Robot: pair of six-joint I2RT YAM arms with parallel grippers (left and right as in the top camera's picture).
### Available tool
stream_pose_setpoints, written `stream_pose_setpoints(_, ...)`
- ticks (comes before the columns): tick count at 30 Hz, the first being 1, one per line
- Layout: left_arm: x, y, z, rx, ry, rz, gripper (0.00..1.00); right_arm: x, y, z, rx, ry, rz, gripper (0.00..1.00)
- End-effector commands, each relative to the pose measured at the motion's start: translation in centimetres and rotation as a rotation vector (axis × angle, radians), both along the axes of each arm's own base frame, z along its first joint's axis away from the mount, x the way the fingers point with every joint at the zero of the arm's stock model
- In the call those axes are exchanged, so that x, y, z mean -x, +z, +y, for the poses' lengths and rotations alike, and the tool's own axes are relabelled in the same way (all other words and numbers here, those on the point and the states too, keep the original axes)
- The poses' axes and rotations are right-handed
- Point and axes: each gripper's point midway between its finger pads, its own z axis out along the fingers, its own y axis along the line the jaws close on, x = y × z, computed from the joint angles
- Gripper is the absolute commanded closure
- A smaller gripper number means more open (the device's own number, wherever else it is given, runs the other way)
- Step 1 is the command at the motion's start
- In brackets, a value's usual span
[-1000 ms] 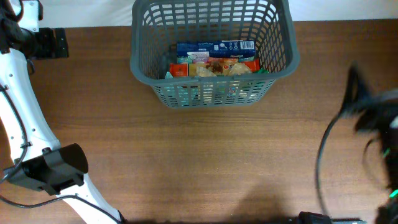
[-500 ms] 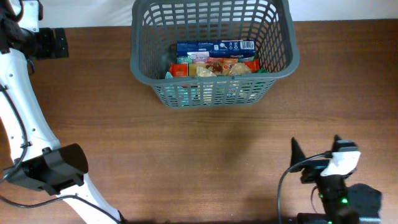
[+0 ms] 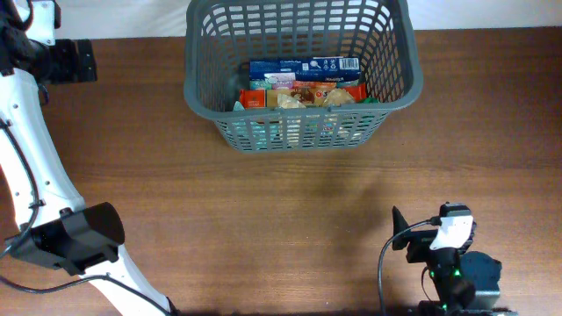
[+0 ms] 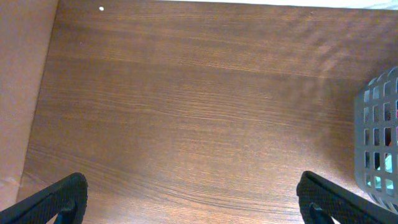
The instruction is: Pack container
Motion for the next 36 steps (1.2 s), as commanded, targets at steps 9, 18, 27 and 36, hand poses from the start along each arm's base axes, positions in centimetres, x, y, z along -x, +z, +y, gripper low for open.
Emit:
stream_pose_setpoints(9, -0.1, -0.3, 0.0, 0.020, 0.011, 0.000, 0.01, -0.4, -2.4, 0.0, -0.005, -0.004, 0.030, 0.01)
stream_pose_setpoints(18, -0.1, -0.3, 0.0, 0.020, 0.011, 0.000, 0.01, -0.4, -2.4, 0.0, -0.005, -0.004, 0.031, 0.01)
stream_pose_setpoints(27, -0.1, -0.3, 0.0, 0.020, 0.011, 0.000, 0.01, -0.4, -2.4, 0.0, -0.005, -0.004, 0.030, 0.01)
stream_pose_setpoints(36, 2.6, 1.3, -1.2, 0.018, 0.007, -0.003, 0.01, -0.4, -2.4, 0.0, -0.005, -0.004, 0.031, 0.01)
